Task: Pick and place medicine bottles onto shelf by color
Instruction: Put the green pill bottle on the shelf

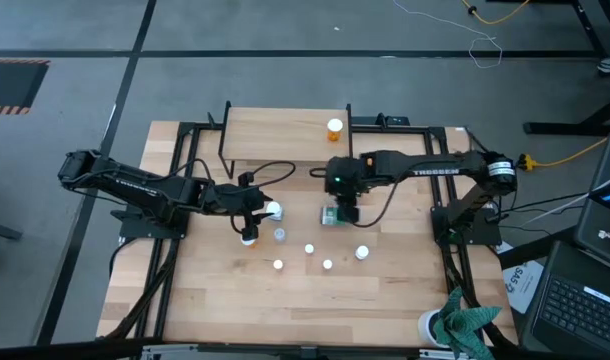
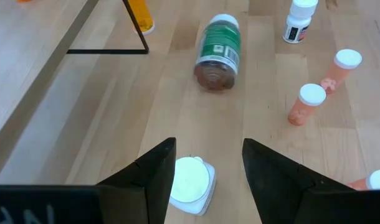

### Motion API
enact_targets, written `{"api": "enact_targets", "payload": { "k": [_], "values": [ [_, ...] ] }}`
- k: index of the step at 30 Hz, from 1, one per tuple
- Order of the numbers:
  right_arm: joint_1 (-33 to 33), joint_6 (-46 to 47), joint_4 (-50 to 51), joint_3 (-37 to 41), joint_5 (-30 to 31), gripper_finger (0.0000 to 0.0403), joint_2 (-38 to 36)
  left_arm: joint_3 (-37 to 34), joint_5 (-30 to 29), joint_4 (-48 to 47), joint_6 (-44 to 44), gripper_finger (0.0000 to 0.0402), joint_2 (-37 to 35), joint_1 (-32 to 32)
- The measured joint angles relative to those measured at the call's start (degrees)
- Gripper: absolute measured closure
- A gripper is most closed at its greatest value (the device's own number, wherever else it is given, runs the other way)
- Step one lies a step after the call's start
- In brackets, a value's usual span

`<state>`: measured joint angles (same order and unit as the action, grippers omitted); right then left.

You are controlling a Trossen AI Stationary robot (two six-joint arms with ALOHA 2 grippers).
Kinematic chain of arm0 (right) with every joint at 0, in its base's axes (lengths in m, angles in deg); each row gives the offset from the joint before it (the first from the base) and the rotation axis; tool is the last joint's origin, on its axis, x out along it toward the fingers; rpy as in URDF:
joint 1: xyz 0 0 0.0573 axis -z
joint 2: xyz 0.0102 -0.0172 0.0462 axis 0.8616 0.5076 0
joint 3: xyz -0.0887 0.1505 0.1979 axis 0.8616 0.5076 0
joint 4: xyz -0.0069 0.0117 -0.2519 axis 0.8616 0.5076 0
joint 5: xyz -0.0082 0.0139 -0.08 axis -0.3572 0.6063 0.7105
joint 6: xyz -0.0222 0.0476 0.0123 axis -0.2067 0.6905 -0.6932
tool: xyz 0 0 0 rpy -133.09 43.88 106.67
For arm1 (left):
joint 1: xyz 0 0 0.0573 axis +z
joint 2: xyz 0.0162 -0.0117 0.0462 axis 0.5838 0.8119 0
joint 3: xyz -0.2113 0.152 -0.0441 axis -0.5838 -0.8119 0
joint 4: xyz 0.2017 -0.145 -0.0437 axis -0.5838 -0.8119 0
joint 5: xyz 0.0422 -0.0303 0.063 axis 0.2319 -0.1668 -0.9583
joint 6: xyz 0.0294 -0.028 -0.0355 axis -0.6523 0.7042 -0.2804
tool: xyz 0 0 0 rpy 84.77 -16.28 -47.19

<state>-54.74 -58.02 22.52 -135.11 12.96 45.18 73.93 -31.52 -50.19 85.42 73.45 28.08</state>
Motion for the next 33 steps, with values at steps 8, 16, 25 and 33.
{"api": "enact_targets", "payload": {
  "k": [8,16,25,33],
  "values": [
    [-5.38,12.62,10.67,4.42,6.7,0.0265,-12.88,0.0,0.0,0.0,0.0,0.0221,0.0,-0.02],
    [-13.0,20.64,0.18,22.37,13.07,0.0265,-31.27,0.0,0.02,-0.01,-0.02,0.0221,0.0,0.0],
    [-13.38,11.54,-11.39,32.76,12.28,0.0265,-36.13,0.0,0.0,0.0,-0.02,0.0221,0.0,0.0],
    [-13.13,8.39,-17.8,34.18,11.23,0.0265,-34.26,0.0,0.02,0.0,-0.02,0.0221,0.0,0.0]
  ]
}}
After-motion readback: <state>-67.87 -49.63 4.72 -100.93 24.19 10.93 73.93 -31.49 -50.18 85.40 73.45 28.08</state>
